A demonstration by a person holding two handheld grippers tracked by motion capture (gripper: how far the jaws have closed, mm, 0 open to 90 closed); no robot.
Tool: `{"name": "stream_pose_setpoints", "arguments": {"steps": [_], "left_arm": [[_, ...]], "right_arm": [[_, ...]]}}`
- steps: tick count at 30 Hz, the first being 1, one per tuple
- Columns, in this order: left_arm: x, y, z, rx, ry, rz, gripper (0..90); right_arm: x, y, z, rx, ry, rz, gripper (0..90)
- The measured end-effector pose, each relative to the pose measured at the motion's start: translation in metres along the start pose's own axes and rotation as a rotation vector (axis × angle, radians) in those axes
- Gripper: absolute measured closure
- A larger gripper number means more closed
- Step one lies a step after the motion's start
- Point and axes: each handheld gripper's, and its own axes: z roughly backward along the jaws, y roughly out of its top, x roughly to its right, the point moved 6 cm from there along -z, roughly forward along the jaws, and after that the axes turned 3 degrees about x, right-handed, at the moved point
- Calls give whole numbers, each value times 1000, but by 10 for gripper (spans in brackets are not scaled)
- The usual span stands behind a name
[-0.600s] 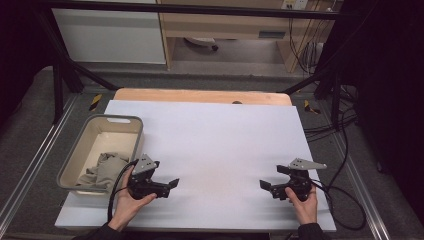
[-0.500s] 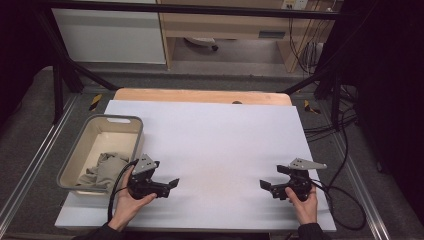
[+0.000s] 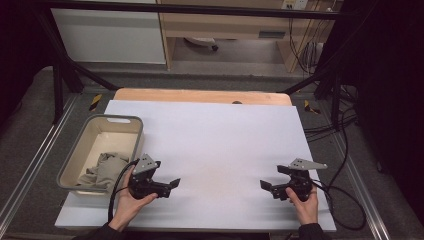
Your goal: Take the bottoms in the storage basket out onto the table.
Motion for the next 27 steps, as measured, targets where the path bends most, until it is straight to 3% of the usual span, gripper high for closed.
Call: {"name": "stream_pose_setpoints", "arguments": {"steps": [10, 27], "left_arm": [[5, 7, -1, -9, -5, -20, 40], [7, 24, 12, 11, -16, -34, 40]], "right_arm": [[0, -1, -1, -9, 6, 7, 5], [-1, -2, -1, -18, 2, 7, 5]]}}
